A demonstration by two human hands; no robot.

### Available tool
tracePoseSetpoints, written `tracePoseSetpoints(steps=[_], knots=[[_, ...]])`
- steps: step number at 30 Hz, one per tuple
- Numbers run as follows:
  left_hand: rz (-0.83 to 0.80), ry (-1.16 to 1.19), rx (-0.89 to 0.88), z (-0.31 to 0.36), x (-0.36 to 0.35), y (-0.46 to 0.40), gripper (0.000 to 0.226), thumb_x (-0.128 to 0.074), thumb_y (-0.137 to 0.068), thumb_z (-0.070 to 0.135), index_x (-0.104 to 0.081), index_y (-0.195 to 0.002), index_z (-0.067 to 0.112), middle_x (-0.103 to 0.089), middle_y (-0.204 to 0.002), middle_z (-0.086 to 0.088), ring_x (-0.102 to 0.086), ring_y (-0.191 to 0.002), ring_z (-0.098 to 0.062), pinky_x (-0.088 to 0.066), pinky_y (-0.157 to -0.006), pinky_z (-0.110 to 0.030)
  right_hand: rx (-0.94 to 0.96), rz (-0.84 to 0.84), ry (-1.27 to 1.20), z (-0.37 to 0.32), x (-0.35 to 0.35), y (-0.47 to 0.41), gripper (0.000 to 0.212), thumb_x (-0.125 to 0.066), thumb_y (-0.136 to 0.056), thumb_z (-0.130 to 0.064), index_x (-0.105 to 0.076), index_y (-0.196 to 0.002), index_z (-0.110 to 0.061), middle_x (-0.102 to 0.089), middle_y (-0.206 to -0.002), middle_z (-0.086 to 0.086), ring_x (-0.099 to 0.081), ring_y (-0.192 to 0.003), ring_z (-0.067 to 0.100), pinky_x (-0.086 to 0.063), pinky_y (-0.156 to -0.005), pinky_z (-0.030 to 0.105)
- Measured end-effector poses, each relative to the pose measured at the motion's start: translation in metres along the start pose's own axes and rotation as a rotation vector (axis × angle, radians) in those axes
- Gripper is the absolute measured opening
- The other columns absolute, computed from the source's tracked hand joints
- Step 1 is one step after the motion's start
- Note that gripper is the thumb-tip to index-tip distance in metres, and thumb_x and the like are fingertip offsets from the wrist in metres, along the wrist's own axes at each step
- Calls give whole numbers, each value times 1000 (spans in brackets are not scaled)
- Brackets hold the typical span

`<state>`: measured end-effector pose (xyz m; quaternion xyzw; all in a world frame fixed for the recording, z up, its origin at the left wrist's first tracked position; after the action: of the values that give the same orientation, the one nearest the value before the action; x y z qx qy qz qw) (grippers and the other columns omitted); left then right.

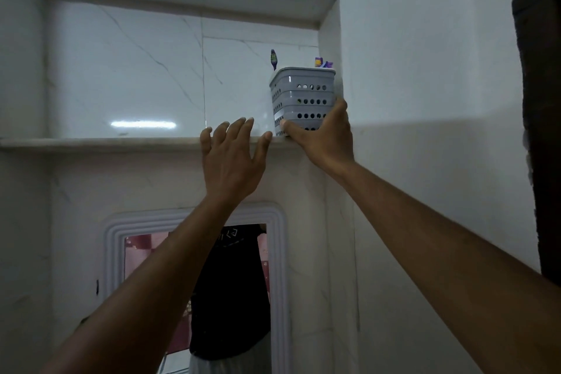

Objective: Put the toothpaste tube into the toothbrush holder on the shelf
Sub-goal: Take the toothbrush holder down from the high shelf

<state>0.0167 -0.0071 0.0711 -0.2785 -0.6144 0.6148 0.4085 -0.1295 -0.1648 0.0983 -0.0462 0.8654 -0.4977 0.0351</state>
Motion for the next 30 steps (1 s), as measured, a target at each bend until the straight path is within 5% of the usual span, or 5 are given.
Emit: tracePoseSetpoints(steps=[5, 10, 16, 21, 30], knots=[[-22, 148, 39, 2, 18, 9, 58, -43, -109, 58, -56, -153, 24, -59, -156, 2, -47, -150, -20, -12, -133, -46, 23, 43, -100, -14, 38, 17, 144, -93, -66, -68, -15, -174, -12, -47, -161, 6, -54, -144, 25, -59, -106, 39], [-45, 267, 58, 16, 50, 36, 53, -51, -108, 55, -56, -151, 24, -60, -152, 0, -53, -143, -24, -35, -122, -52, 65, 62, -195, -27, 77, 46, 135, -97, -58, -73, -34, -163, -17, -58, -158, -3, -64, -139, 16, -61, -108, 41], [-242, 337, 119, 25, 70, 111, 59, -51, -105, 61, -55, -151, 24, -61, -149, -3, -56, -137, -22, -46, -114, -57, 3, -80, -202, 1, 106, 120, 128, -99, -61, -71, -37, -160, -19, -59, -153, -7, -64, -132, 11, -60, -96, 22], [-382, 362, 227, 20, 80, 220, 60, -51, -100, 64, -62, -142, 22, -67, -140, -2, -63, -126, -19, -56, -103, -50, -139, -208, -144, 53, 110, 211, 129, -95, -55, -78, -39, -155, -20, -59, -150, -4, -65, -132, 17, -65, -101, 44], [-661, 274, 490, -5, 106, 428, 49, -66, -103, 52, -67, -136, 17, -73, -131, -1, -67, -120, -18, -54, -101, -41, -437, -494, -15, 128, 120, 390, 120, -102, -62, -68, -40, -151, -17, -64, -146, -4, -70, -126, 21, -62, -98, 42]])
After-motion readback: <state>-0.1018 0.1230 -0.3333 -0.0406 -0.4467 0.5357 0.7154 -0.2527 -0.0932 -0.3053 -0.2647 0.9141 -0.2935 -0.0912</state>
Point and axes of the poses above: each hand's wrist, its own y-axis away from the middle knuckle, its own x-axis out of the back of the hand, z = x × y, the point moved 8 cm from there along -y, towards the middle knuckle
